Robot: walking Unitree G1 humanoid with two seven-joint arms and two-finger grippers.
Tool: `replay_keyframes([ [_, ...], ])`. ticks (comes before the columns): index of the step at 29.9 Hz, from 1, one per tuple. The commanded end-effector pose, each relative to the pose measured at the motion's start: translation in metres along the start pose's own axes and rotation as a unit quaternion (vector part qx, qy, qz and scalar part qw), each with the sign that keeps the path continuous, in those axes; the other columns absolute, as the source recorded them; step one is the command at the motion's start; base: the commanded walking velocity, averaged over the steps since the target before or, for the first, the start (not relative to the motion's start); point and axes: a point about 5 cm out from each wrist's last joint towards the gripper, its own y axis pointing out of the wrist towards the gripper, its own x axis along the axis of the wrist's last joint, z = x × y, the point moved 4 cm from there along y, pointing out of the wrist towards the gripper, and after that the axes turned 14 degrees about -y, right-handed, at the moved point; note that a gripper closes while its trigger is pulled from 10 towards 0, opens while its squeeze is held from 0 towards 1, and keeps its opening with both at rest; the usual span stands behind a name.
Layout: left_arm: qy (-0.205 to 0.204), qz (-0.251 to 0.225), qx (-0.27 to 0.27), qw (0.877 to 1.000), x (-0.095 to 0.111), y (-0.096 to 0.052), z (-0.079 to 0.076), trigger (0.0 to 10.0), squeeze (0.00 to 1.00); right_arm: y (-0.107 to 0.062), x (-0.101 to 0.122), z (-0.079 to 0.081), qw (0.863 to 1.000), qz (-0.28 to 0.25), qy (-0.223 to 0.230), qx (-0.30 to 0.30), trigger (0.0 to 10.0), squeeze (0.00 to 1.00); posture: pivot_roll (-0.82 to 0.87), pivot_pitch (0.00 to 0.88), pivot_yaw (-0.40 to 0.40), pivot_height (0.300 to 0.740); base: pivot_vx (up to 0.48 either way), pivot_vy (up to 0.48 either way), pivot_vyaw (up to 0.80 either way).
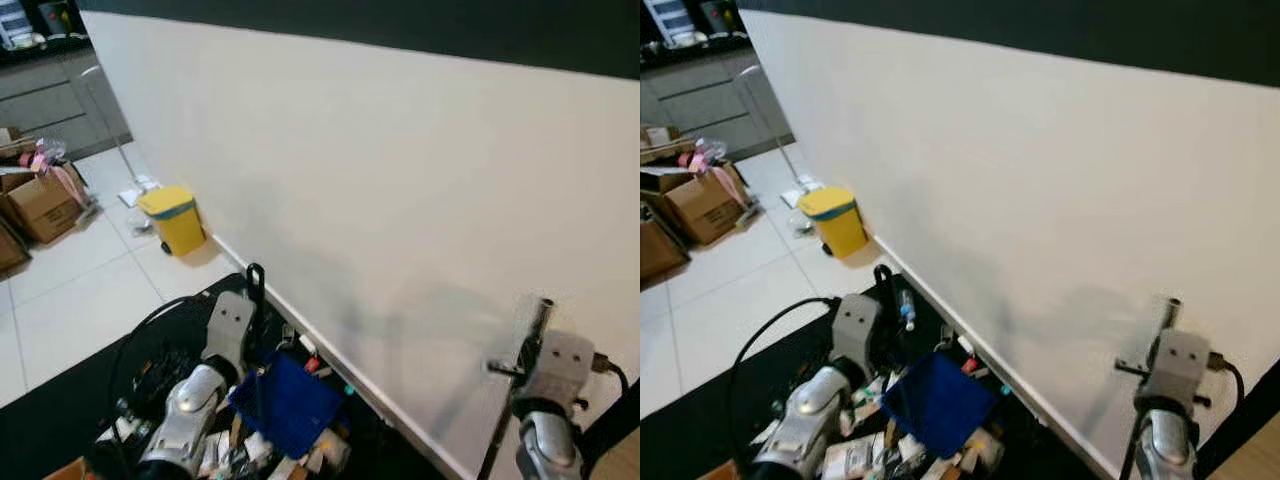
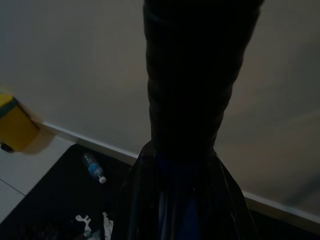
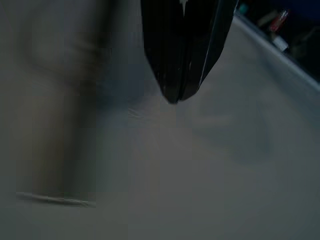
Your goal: Sweep floor
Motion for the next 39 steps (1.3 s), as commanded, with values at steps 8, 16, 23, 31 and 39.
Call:
replay_keyframes([
  [8, 0.003, -0.016, -0.007, 1.0, 0.008, 0.004, -0.004, 10.0, 0.0, -0.015, -0.052, -0.029, 0.986, 0.135, -0.044, -0.082, 10.0, 0.0, -0.04, 0.111, 0.118, 0.74, 0.0, 0.0, 0.0],
  [16, 0.005, -0.016, -0.005, 1.0, 0.009, 0.004, -0.001, 10.0, 0.0, -0.017, -0.047, -0.024, 0.988, 0.125, -0.017, -0.085, 10.0, 1.0, -0.04, 0.11, 0.117, 0.74, 0.0, 0.0, 0.0],
  [23, 0.005, -0.015, -0.005, 1.0, 0.009, 0.003, -0.001, 10.0, 0.0, -0.018, -0.037, -0.019, 0.991, 0.103, -0.03, -0.082, 10.0, 1.0, -0.04, 0.11, 0.12, 0.74, 0.0, 0.0, 0.0],
  [31, 0.006, -0.015, -0.004, 1.0, 0.009, 0.004, 0.0, 10.0, 0.0, -0.028, -0.029, -0.029, 0.983, 0.101, -0.049, -0.146, 10.0, 0.64, -0.04, 0.106, 0.121, 0.74, 0.0, 0.0, 0.0],
  [39, 0.009, -0.017, -0.005, 1.0, 0.012, 0.005, 0.002, 10.0, 0.0, -0.025, -0.03, -0.03, 0.981, 0.105, -0.067, -0.149, 10.0, 0.0, -0.03, 0.098, 0.118, 0.74, 0.0, 0.0, 0.0],
])
